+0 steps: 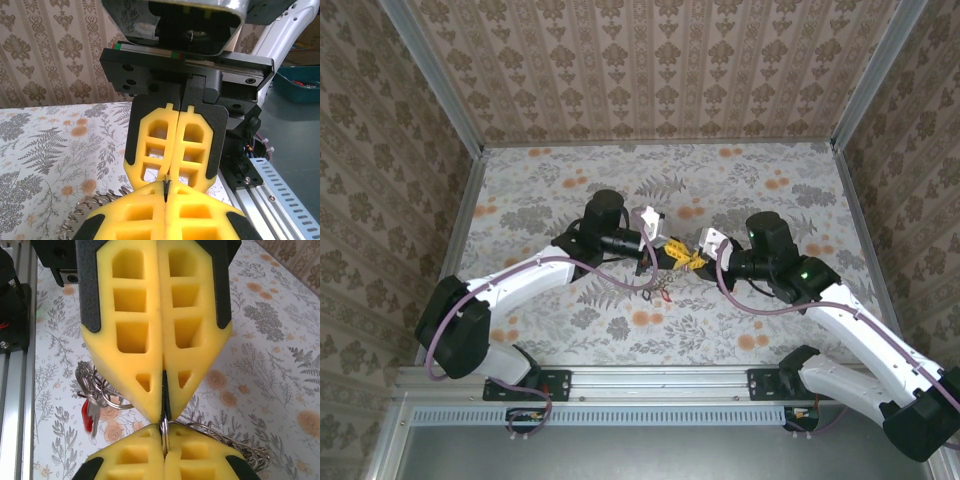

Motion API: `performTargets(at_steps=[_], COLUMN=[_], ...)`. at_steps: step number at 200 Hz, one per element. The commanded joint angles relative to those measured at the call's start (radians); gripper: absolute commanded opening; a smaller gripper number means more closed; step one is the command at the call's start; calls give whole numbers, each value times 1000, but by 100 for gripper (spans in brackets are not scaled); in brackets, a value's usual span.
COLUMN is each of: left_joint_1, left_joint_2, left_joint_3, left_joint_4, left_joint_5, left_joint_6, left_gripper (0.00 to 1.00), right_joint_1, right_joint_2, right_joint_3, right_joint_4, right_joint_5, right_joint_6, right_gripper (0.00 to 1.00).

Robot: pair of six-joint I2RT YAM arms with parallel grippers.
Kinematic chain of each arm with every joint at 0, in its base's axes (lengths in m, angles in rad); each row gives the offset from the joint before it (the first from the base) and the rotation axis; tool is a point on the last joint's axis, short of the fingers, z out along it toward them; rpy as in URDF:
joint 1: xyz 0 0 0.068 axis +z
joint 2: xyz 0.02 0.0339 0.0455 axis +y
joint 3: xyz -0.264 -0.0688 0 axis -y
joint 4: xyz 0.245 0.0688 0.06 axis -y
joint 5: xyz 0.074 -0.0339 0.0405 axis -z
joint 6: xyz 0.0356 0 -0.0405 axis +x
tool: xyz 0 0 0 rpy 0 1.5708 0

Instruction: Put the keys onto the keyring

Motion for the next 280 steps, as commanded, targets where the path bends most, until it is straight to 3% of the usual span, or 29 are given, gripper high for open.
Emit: performTargets(at_steps=[1,16,52,184,257,280], left_joint_1=[-6,-4,-8,-42,-58,-57], left_joint_2=[-20,-14,22,72,98,108], left_joint_3=[39,79,165,228,258,270], left_joint_4=[-141,-299,-516,-541,-604,-621], left_joint_5=[-12,-53,-111,-75,-71,-60], left_joint_6=[64,141,230,223,264,270], left_gripper=[5,18,24,28,20,0], right_joint_1=[-6,-6,-3,3,3,3], right_joint_2=[-21,-16,6,67,59,56], right_joint_3=[12,29,60,76,84,77], right_joint_4=[-4,-54,-131,-149,-121,-102], right_joint_5=[-35,-27,-7,-14,-17,-23], right_joint_6=[-16,-44,-85,-87,-86,-78], right_gripper=[0,0,0,0,0,0])
